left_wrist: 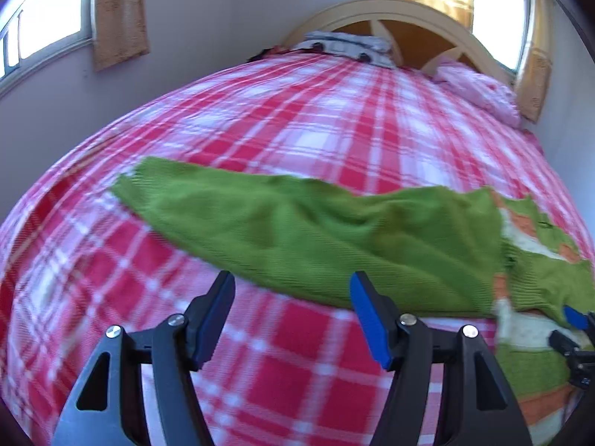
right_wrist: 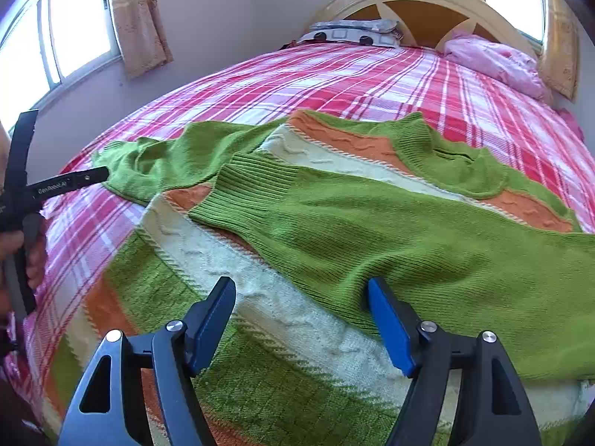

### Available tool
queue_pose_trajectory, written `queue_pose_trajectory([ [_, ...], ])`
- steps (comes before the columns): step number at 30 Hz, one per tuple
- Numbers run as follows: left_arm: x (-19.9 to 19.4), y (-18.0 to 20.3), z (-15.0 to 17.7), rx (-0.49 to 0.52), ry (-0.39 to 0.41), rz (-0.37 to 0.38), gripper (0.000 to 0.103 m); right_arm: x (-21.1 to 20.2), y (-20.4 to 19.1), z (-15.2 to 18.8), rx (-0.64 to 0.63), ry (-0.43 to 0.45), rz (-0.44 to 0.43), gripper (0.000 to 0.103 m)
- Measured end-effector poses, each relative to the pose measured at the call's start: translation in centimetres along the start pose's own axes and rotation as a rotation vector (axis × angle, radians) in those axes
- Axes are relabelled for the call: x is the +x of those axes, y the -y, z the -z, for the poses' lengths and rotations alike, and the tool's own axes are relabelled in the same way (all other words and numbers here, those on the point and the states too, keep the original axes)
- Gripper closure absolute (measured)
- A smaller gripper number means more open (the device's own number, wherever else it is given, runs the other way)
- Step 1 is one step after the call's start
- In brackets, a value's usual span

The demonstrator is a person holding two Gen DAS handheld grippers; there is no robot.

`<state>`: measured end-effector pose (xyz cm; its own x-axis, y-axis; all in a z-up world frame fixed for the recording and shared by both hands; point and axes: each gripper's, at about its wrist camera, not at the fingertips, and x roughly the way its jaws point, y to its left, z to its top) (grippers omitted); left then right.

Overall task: Fold small clothes
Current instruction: 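Move the left gripper to the other sleeve's cuff and close on it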

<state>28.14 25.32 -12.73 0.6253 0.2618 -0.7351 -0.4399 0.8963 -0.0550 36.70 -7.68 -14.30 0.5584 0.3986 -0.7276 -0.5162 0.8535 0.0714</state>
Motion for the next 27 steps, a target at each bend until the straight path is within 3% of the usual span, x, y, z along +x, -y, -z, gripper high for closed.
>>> queue_pose_trajectory([
  [5,1.0,-4.4,-0.6,-0.097,-0.029,-0.049,0.036,0.3,-0.9,0.0,-0.056,-0.016,0.056,0.028],
  [10,1.6,-8.8,-1.7,-0.212,-0.023,-0.066,0.036,0.2,-0.7,0.0,-0.043,-0.01,0.044,0.028],
  [16,2.4,-12.5,-3.5,-0.35,0.0,-0.012,0.04,0.3,-1.0,0.1,-0.062,-0.013,0.068,0.028],
  [21,3.8,-13.7,-3.9,-0.462,-0.014,0.074,0.059,0.3,-1.2,0.1,-0.068,-0.012,0.078,0.028],
  [27,5.4,-14.0,-4.2,-0.509,-0.022,0.08,0.06,0.3,-1.3,0.1,-0.07,-0.01,0.081,0.027],
])
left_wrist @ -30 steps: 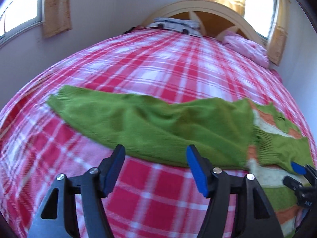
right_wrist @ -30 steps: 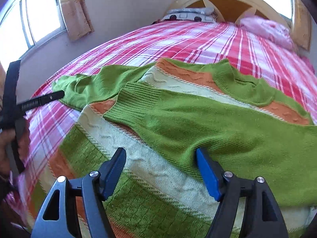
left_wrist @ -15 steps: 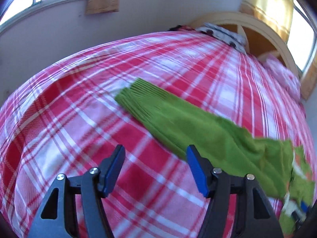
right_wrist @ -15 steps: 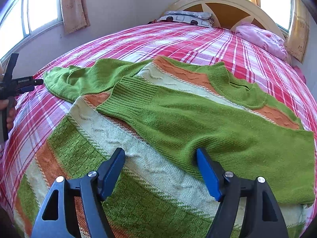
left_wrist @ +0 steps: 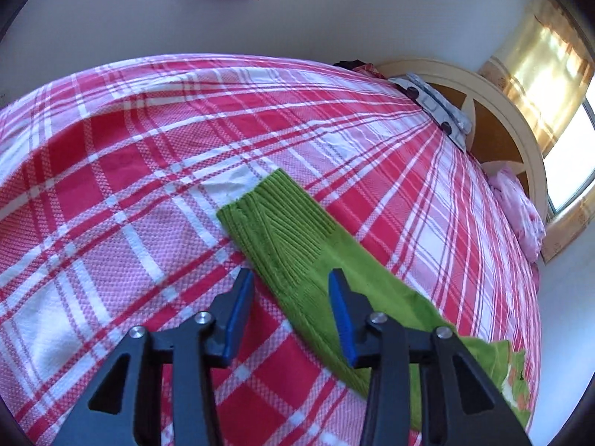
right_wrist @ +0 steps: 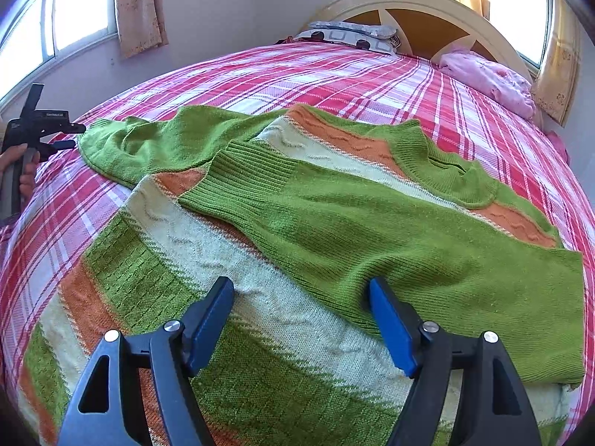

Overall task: Fold small clothes
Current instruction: 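Move the left gripper to the other sleeve's cuff and close on it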

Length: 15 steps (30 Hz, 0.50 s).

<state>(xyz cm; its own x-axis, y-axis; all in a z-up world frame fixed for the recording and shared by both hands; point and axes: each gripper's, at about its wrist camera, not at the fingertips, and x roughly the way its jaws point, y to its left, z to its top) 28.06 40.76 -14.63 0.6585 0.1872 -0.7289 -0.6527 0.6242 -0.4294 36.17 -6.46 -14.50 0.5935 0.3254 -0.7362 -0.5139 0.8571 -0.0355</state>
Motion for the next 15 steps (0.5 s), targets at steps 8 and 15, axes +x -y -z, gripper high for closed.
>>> queue_pose_trajectory([
  [8,1.3,-0.3,-0.6,-0.03,0.061,0.01,0.06,0.0,-0.1,0.0,-0.003,0.002,0.005,0.027],
  [15,1.0,-1.1,-0.9,-0.057,0.052,0.034,0.078,0.0,-0.1,0.0,-0.005,0.002,0.007,0.027],
])
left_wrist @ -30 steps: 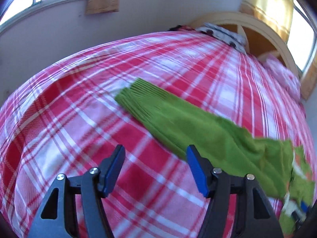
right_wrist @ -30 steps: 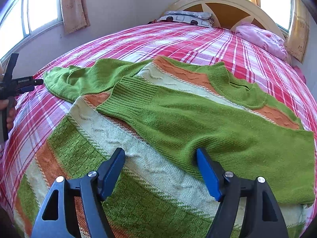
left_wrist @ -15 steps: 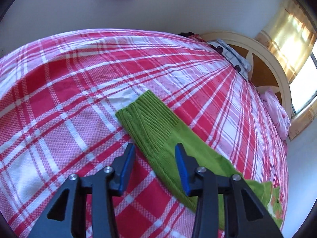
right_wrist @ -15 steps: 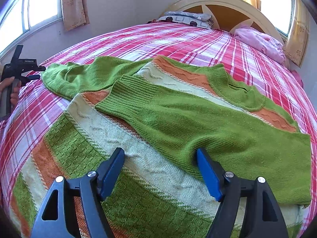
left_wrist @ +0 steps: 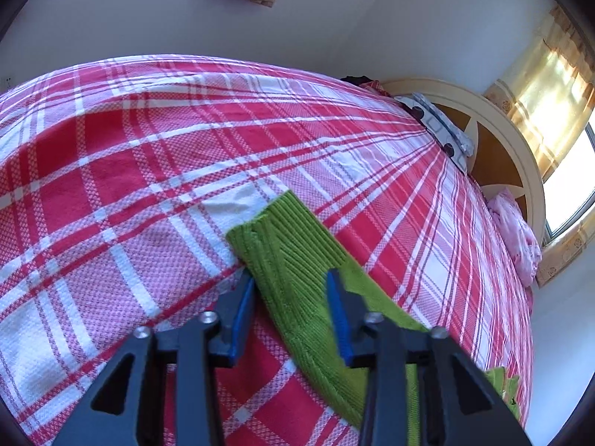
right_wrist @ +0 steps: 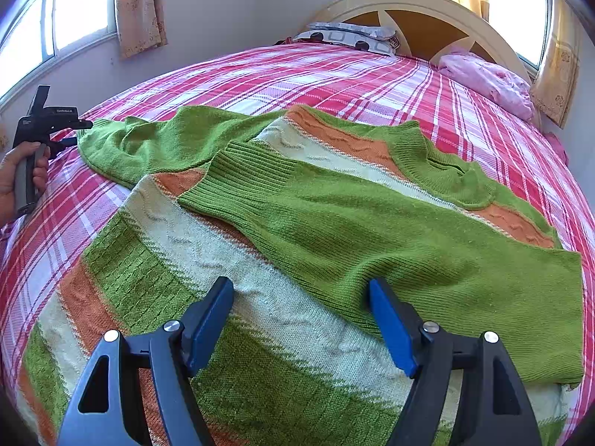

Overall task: Fold small clothes
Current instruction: 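Move the left gripper to the other sleeve's cuff and close on it, then lift the sleeve with the left gripper and fold it across the sweater body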

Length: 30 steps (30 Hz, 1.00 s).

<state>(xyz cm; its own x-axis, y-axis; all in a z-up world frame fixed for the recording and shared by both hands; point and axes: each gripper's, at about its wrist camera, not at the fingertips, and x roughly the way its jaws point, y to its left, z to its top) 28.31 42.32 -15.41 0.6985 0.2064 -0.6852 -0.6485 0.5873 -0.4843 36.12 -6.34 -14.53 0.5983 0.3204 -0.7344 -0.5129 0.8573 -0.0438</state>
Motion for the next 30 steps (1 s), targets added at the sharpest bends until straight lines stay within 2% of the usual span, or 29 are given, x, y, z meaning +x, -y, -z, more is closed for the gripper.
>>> queue_pose_trajectory([
  [1,0.0,-0.1,0.0,-0.004,-0.004,0.008,0.093,0.0,0.0,0.0,0.0,0.0,0.0,0.027],
  [2,0.2,-0.2,0.0,-0.009,-0.014,0.024,0.098,0.0,0.0,0.0,0.0,0.0,0.001,0.026],
  [7,-0.5,0.1,0.0,-0.002,0.003,0.052,0.097,0.0,0.1,0.0,0.0,0.001,0.001,0.026],
  [15,-2.5,2.4,-0.5,0.072,0.032,0.121,0.098,0.0,0.1,0.0,0.0,0.001,0.002,0.026],
  [30,-7.3,11.5,1.0,0.232,0.029,0.357,0.098,-0.1,0.1,0.0,0.016,0.006,0.002,0.026],
])
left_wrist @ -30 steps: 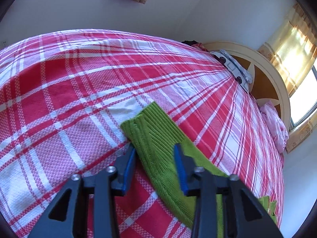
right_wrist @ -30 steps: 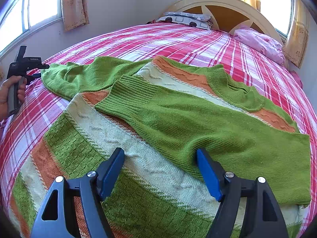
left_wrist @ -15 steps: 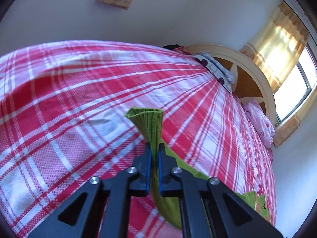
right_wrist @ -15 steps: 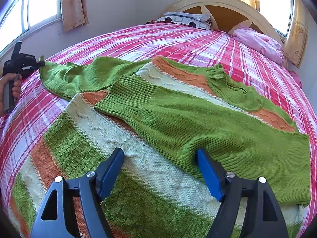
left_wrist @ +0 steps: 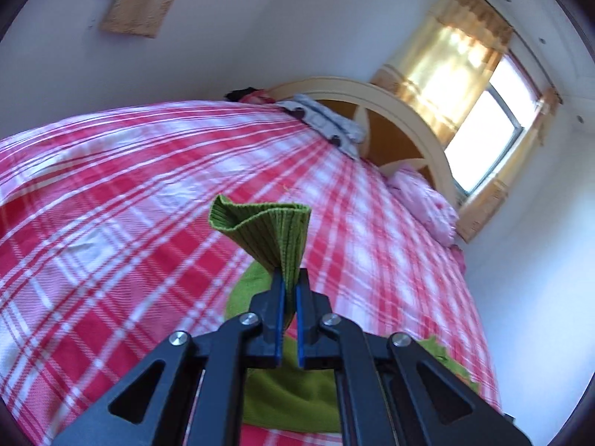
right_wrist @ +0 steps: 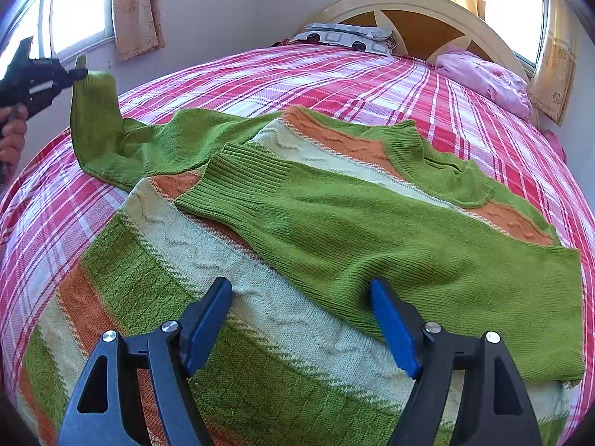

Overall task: Fold small clothes
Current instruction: 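Lift the sleeve with the left gripper and fold it across the sweater body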

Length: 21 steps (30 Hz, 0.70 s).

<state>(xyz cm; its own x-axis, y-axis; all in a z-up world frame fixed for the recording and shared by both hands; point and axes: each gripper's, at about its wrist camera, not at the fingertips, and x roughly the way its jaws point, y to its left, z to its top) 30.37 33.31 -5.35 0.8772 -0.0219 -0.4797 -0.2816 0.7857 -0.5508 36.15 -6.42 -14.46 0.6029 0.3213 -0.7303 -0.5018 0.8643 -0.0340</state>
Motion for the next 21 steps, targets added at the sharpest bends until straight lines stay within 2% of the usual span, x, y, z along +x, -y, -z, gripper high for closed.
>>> queue_pose_trajectory([
  [14,-0.6,5.7,0.2,0.036,-0.015,0.129,0.098,0.0,0.2,0.0,0.018,0.007,-0.003,0.025],
  [21,-2.2,9.8,0.2,0.051,-0.018,0.213,0.098,0.0,0.5,0.0,0.036,0.014,-0.005,0.026],
])
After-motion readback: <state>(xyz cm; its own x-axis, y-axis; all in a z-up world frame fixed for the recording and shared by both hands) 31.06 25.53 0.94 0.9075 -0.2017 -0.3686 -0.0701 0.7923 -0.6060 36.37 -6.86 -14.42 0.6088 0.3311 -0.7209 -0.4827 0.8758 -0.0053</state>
